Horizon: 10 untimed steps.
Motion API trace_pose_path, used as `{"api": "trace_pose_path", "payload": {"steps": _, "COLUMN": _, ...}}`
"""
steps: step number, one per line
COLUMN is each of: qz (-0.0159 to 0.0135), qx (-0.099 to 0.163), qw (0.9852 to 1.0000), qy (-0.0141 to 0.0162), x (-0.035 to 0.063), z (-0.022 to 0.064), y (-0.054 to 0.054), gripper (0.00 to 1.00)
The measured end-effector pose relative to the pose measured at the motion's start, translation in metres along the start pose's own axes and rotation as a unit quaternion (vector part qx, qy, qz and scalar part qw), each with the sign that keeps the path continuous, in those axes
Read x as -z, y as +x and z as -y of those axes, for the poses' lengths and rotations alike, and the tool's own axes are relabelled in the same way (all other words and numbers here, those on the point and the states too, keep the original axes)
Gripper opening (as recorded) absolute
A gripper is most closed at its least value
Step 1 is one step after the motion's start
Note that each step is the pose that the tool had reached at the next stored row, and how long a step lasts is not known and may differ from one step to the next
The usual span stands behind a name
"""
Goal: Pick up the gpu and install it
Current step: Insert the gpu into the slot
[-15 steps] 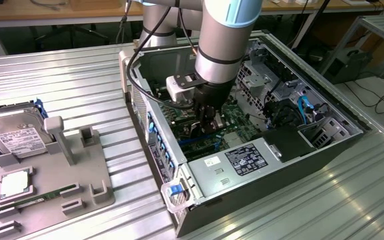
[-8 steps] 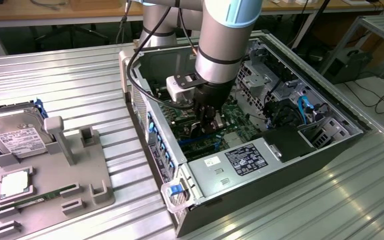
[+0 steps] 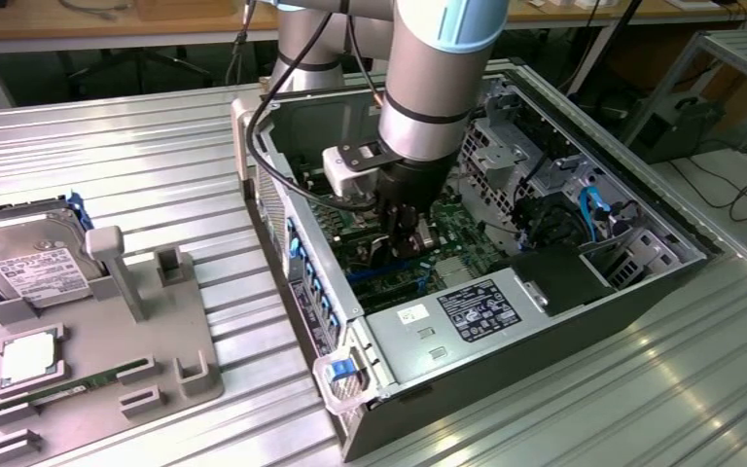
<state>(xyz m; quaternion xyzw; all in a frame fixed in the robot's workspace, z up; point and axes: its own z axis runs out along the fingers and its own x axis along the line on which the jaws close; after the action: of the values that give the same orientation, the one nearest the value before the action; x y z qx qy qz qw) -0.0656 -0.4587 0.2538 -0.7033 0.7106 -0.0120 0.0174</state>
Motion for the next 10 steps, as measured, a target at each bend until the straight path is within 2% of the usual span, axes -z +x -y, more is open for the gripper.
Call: {"api": "trace_pose_path", "payload": {"steps": 10, "qz": 0.0000, "qx": 0.000, "qw": 1.0000, "qy": 0.0000, "x": -0.0013, "z": -0.0018, "y": -0.0009, "gripper": 0.27}}
